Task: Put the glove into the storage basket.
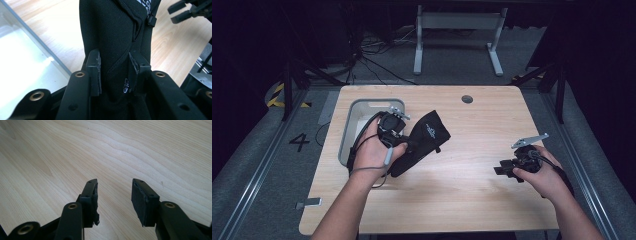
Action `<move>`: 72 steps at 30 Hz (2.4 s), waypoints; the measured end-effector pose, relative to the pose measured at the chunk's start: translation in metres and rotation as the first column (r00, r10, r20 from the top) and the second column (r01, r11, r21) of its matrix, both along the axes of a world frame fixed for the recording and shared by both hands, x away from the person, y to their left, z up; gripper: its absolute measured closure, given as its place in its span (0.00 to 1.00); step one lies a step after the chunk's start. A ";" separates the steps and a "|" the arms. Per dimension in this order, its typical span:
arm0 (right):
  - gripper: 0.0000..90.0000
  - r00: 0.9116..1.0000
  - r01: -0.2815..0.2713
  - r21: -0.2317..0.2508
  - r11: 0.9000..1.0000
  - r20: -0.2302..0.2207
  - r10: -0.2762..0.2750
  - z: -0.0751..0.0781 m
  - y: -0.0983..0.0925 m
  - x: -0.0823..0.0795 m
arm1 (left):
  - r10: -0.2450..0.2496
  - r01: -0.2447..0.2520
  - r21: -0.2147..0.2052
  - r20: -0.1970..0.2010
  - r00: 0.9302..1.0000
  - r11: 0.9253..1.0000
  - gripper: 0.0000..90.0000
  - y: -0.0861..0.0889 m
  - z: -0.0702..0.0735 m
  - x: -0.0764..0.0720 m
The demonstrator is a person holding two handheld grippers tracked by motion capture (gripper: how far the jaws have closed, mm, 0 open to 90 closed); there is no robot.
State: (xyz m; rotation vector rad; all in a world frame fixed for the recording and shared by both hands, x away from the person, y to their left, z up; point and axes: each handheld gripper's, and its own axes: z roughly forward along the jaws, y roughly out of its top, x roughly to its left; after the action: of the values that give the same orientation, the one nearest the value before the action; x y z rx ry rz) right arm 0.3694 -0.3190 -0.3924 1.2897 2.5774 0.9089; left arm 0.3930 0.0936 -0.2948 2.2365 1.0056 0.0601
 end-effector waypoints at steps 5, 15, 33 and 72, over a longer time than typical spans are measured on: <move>0.64 1.000 0.016 0.002 1.000 -0.003 -0.016 0.000 -0.006 -0.004 | 0.060 -0.060 -0.010 0.009 0.998 0.998 0.74 0.015 0.002 0.011; 0.64 0.999 0.038 0.005 0.999 0.007 -0.038 0.004 -0.011 -0.005 | 0.188 -0.188 -0.013 0.014 0.982 0.982 0.74 0.046 0.003 0.035; 0.63 0.999 0.032 0.004 0.999 0.005 -0.032 0.004 -0.011 -0.007 | 0.434 -0.435 -0.034 -0.032 0.900 0.900 0.74 0.086 -0.004 0.074; 0.62 1.000 0.028 0.005 1.000 0.000 -0.028 0.001 -0.010 -0.007 | 0.543 -0.532 0.111 -0.210 0.813 0.840 0.73 0.084 -0.094 0.107</move>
State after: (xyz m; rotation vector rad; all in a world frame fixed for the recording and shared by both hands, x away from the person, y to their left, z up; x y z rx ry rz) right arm 0.3628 -0.3290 -0.3910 1.3235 2.5525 0.9114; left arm 0.4997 0.1781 -0.3892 1.9574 1.7662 0.0701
